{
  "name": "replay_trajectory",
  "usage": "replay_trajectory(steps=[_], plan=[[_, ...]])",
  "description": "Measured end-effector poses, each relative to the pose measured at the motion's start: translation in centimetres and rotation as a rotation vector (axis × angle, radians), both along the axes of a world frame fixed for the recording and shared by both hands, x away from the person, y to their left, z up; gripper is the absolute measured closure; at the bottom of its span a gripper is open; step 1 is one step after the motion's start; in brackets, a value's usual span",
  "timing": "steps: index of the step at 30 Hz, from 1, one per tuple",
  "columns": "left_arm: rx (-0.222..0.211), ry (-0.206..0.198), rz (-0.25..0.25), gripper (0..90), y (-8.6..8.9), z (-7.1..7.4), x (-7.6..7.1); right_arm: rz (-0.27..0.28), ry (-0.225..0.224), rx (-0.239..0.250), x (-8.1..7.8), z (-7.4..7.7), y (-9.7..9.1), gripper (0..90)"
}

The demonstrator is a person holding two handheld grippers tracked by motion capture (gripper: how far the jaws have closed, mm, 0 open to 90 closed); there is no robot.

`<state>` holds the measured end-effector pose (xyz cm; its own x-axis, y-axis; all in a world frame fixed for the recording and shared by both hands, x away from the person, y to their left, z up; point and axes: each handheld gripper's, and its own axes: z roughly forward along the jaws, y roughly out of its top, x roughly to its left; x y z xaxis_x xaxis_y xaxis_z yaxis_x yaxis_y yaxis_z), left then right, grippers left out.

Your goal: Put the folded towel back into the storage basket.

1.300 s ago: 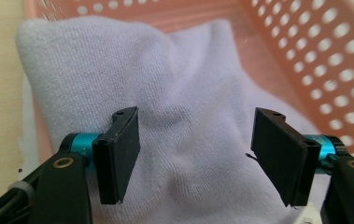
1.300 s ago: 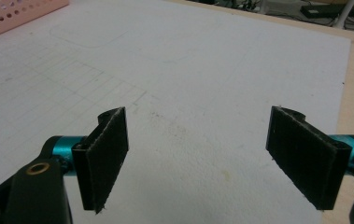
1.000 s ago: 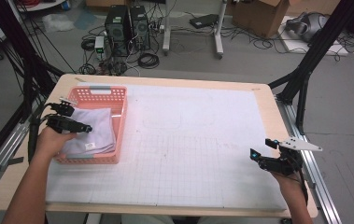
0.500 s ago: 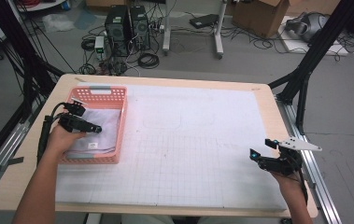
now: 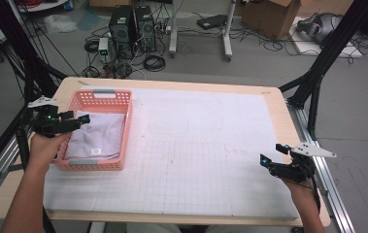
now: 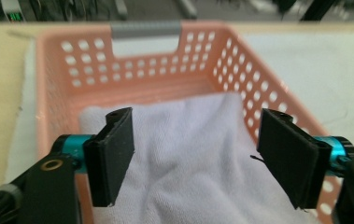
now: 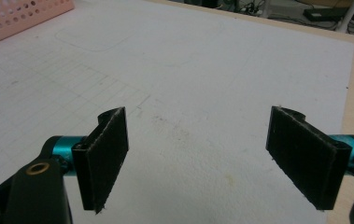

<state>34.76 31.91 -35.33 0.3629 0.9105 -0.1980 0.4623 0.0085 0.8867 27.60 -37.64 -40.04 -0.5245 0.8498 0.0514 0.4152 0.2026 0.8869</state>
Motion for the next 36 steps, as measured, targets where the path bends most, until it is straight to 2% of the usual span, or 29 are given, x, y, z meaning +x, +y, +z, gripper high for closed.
replay_trajectory(steps=[4, 9, 10, 14, 19, 22, 26, 28, 32, 35, 36], plan=[[-0.053, -0.105, -0.014, 24.8, 0.4, 0.2, -1.5, 0.002, -0.003, 0.001, 0.0, 0.0, 0.0, 20.1], [-0.081, -0.204, -0.047, 21.7, -0.1, 0.6, -3.0, 0.009, -0.005, -0.003, 0.0, 0.1, 0.2, 20.1], [-0.081, -0.204, -0.047, 21.4, -0.1, 0.6, -3.0, 0.009, -0.004, -0.002, -0.1, 0.1, 0.2, 20.2], [-0.101, -0.266, -0.094, 20.5, -1.5, 0.9, -4.4, 0.015, -0.004, -0.002, 0.0, 0.0, 0.3, 20.2], [-0.119, -0.304, -0.158, 19.3, -2.8, 1.1, -5.3, 0.025, -0.005, -0.005, 0.0, 0.0, 0.4, 20.1], [-0.116, -0.314, -0.187, 19.3, -3.7, 0.9, -5.7, 0.026, -0.01, -0.002, 0.0, 0.0, 0.3, 20.1], [-0.136, -0.329, -0.209, 19.3, -4.7, 0.6, -6.2, 0.028, -0.001, 0.003, -0.1, 0.0, 0.3, 20.1], [-0.126, -0.345, -0.235, 19.4, -6.1, 0.3, -6.5, 0.031, -0.006, -0.001, 0.0, -0.1, 0.3, 20.2], [-0.147, -0.348, -0.275, 19.4, -8.1, -0.2, -6.5, 0.034, -0.005, 0.0, -0.1, -0.1, 0.4, 20.1], [-0.139, -0.344, -0.303, 19.5, -9.9, -0.7, -6.4, 0.036, -0.003, 0.001, 0.0, -0.2, 0.4, 20.1], [-0.139, -0.344, -0.303, 19.6, -9.9, -0.7, -6.4, 0.036, -0.003, 0.001, 0.0, -0.2, 0.4, 20.1]])
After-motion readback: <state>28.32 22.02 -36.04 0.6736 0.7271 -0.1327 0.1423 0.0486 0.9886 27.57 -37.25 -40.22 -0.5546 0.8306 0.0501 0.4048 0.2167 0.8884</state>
